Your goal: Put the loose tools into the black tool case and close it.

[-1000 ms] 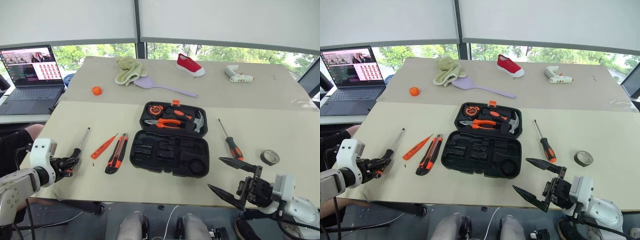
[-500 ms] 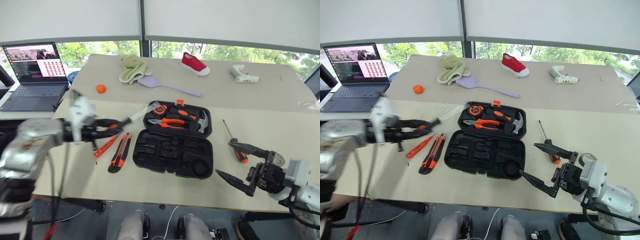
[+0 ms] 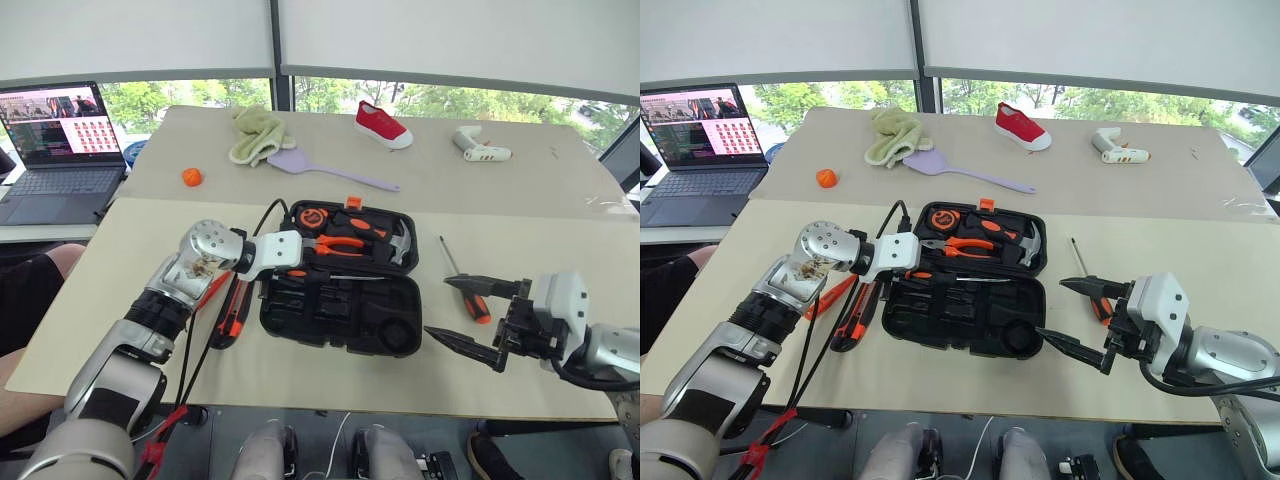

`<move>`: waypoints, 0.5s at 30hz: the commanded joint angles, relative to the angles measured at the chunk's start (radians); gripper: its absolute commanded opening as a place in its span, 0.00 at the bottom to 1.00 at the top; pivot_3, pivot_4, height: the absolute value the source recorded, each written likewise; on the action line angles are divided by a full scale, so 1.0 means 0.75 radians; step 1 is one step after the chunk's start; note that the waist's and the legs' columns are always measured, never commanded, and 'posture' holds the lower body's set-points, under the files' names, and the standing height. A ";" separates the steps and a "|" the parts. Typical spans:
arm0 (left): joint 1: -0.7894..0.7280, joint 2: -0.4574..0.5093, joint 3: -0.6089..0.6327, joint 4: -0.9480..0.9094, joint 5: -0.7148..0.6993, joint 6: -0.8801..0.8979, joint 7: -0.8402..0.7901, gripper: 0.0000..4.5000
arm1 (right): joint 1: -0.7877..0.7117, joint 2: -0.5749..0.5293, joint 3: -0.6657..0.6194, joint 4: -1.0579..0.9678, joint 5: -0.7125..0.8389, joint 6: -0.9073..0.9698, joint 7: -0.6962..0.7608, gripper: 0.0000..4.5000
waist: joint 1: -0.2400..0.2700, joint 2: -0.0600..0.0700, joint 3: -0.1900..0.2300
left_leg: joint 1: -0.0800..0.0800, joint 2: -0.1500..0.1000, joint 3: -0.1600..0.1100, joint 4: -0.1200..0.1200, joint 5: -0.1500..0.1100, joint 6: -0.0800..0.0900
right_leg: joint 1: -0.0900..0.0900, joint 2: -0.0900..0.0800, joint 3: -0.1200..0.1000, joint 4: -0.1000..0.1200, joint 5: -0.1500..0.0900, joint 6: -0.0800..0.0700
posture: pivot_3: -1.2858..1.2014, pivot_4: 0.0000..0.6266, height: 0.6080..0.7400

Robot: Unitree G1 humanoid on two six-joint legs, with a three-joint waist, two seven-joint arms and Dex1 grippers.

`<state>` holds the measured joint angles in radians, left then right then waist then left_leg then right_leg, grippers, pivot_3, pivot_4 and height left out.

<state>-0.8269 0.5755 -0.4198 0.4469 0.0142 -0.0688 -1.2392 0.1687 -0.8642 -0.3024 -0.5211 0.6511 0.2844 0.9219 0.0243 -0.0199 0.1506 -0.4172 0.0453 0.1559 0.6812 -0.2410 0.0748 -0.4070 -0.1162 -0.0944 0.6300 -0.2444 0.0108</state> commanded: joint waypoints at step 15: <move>-0.018 -0.163 0.196 -0.042 -0.103 -0.062 0.099 0.77 | 0.069 0.051 -0.096 -0.130 0.117 0.122 0.007 1.00 | 0.004 0.000 0.000 | -0.005 0.000 -0.004 0.006 -0.003 0.005 | 0.000 -0.001 -0.003 0.001 0.001 0.003 | 0.52 0.24 1.00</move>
<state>-0.8449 0.4577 -0.3177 0.4837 -0.0061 -0.1371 -1.1581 0.2141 -0.8299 -0.3341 -0.5832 0.6970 0.3741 0.9160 0.0270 -0.0201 0.1507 -0.4212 0.0454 0.1531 0.6862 -0.2430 0.0781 -0.4069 -0.1166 -0.0965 0.6307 -0.2437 0.0128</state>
